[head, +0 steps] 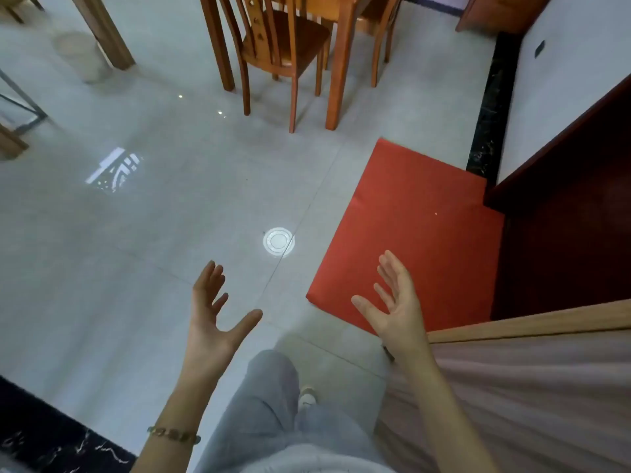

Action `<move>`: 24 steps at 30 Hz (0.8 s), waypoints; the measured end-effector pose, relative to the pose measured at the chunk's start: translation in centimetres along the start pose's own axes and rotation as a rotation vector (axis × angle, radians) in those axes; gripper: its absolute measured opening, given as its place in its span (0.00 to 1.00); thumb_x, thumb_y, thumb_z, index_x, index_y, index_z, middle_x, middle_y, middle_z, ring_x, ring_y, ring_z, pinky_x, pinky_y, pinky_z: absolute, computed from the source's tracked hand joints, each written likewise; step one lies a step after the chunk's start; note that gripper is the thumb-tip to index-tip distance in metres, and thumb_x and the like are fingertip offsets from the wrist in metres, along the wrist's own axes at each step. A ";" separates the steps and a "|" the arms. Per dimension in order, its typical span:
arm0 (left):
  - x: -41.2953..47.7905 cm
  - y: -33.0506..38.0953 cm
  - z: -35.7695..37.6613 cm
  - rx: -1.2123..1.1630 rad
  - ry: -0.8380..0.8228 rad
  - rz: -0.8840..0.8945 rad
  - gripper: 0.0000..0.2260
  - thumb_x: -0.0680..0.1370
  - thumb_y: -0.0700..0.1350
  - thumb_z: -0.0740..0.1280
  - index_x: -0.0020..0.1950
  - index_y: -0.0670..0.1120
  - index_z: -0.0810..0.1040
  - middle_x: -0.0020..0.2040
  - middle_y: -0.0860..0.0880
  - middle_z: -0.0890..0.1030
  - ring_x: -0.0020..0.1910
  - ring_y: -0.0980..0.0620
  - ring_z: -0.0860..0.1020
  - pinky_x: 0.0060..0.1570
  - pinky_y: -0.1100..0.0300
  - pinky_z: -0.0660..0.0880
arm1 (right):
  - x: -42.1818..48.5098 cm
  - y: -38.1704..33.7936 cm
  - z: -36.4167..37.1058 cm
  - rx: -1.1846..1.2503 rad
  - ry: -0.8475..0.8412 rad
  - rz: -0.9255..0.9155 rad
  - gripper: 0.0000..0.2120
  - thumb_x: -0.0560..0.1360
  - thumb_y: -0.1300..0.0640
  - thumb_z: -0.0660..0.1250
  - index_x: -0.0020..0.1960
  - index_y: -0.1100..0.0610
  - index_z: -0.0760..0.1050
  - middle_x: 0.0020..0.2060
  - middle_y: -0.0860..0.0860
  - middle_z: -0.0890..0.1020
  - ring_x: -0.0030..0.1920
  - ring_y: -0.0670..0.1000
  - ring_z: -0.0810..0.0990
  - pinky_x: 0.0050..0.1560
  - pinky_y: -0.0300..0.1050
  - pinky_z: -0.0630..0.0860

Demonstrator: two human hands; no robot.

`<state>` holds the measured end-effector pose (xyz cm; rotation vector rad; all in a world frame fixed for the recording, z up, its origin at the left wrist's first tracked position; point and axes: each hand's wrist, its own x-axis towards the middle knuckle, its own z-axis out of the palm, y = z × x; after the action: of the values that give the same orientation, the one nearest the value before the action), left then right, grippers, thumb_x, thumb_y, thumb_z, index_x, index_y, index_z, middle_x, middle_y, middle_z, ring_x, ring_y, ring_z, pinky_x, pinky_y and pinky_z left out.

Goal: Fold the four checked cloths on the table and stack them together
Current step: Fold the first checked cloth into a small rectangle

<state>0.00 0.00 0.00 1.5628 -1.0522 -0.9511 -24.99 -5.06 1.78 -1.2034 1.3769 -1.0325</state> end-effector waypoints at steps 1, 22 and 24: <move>0.8 0.1 -0.2 -0.008 0.018 0.000 0.42 0.66 0.46 0.76 0.75 0.54 0.58 0.73 0.54 0.66 0.70 0.62 0.66 0.66 0.58 0.66 | 0.8 -0.2 0.4 0.006 -0.004 0.001 0.39 0.68 0.69 0.73 0.71 0.48 0.61 0.68 0.45 0.68 0.69 0.40 0.66 0.68 0.38 0.67; 36.7 4.3 -5.7 -0.050 -0.065 0.101 0.39 0.64 0.55 0.74 0.71 0.60 0.61 0.72 0.54 0.67 0.70 0.60 0.67 0.67 0.56 0.68 | 31.9 -7.8 15.1 0.018 0.031 -0.064 0.37 0.68 0.69 0.74 0.72 0.53 0.62 0.69 0.51 0.70 0.68 0.46 0.70 0.63 0.37 0.70; 39.7 4.7 -5.6 -0.049 -0.070 0.109 0.39 0.64 0.54 0.75 0.71 0.60 0.61 0.72 0.54 0.67 0.70 0.60 0.67 0.67 0.56 0.68 | 34.5 -8.5 15.7 0.014 0.034 -0.074 0.37 0.68 0.68 0.74 0.72 0.53 0.63 0.68 0.48 0.70 0.68 0.45 0.69 0.62 0.34 0.70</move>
<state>17.00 -36.48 2.68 1.4260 -1.1427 -0.9551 -8.58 -40.26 2.95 -1.2389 1.3574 -1.1170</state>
